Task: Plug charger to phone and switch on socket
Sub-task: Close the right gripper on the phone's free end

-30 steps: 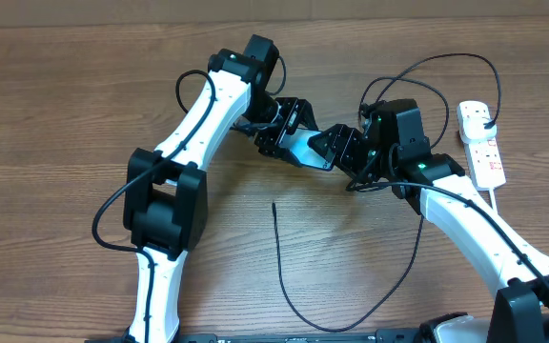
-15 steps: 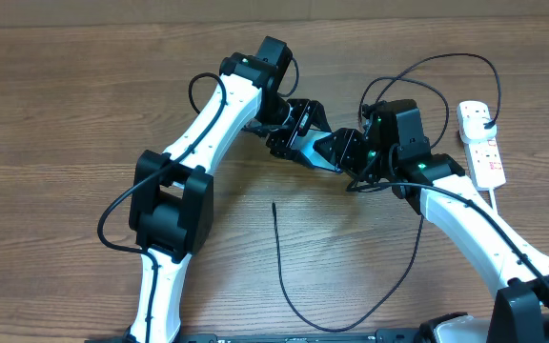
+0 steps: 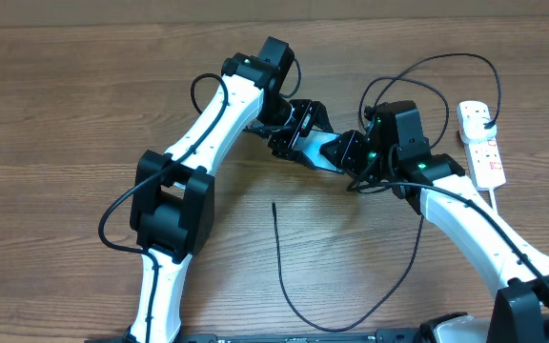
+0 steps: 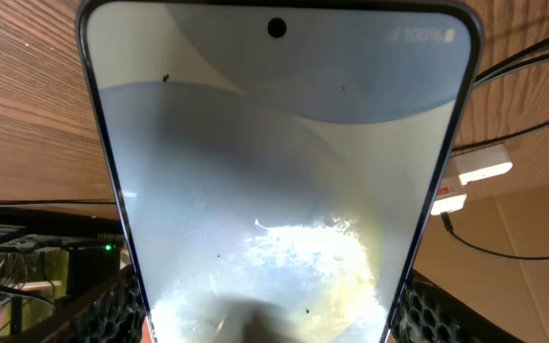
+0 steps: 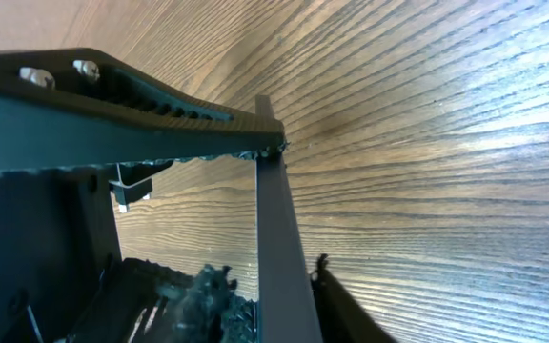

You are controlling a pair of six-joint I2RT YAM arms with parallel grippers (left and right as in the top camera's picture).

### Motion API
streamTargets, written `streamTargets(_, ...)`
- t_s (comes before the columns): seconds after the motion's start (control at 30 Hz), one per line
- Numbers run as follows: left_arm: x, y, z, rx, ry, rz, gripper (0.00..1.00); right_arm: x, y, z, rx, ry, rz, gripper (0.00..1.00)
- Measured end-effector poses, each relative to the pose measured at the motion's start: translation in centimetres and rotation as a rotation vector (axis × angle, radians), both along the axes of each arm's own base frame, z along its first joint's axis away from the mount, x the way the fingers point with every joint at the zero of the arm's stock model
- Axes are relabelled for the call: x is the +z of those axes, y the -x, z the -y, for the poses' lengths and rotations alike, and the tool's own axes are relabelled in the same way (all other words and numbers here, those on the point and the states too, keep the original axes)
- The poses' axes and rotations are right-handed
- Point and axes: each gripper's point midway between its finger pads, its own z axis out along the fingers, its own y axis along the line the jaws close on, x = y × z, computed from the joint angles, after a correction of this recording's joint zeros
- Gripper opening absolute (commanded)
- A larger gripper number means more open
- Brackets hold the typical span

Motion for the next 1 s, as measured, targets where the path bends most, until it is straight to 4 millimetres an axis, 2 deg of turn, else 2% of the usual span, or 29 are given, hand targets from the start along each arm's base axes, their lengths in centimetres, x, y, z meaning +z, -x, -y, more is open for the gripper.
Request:
streamTargets(0.57,0.03,-0.31,0.20,0.002,0.006,0.016,0.04,-0.14,0.12,0.08,-0.002,0.005,-0.007,0.04)
streamTargets(0.77,0.01,-0.32,0.18,0.002,0.004,0.016,0.05,-0.15,0.12,0.09,-0.002,0.005,-0.008,0.04)
streamTargets(0.9,0.01,-0.32,0.18,0.002,0.004,0.016,0.18,-0.16,0.13,0.10,-0.002,0.005,-0.008,0.04)
streamTargets(1.0,0.01,-0.32,0.18,0.002,0.004,0.016,0.49,-0.15,0.12,0.09,-0.002,0.005,-0.008,0.04)
